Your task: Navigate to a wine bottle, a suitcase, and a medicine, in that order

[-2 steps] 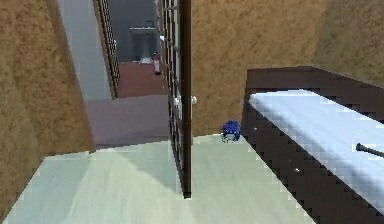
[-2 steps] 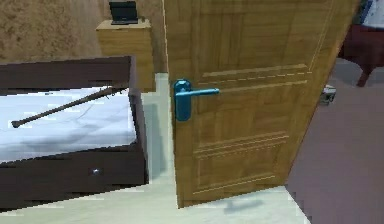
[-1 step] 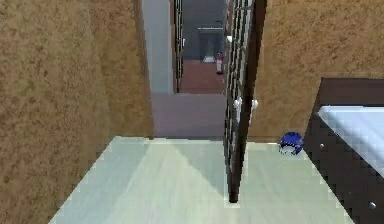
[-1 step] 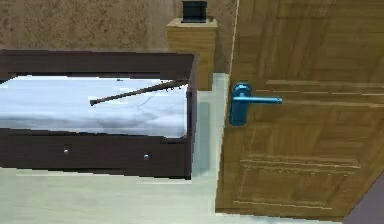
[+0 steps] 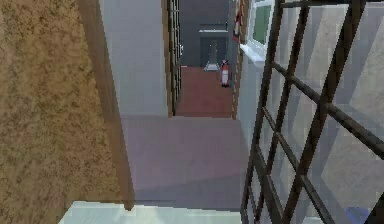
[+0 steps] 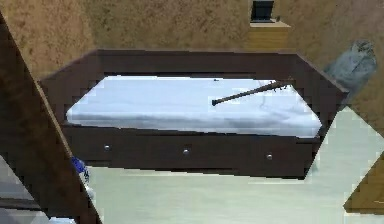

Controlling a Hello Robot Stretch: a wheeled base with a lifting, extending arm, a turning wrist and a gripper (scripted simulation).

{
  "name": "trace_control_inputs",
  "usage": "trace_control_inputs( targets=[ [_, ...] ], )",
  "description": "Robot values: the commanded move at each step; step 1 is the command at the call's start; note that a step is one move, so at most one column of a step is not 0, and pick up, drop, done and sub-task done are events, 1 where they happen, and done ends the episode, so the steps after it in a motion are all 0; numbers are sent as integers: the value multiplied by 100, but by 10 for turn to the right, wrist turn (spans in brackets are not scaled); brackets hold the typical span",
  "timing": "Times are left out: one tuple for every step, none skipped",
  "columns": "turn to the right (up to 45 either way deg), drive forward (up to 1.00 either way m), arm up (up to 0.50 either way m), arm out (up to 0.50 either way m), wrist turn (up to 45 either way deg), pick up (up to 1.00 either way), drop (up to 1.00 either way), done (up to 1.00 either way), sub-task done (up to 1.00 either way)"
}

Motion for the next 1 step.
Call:
trace_control_inputs(
  targets=[
    [-30,0,0,0,0,0,0,0,0]
  ],
)
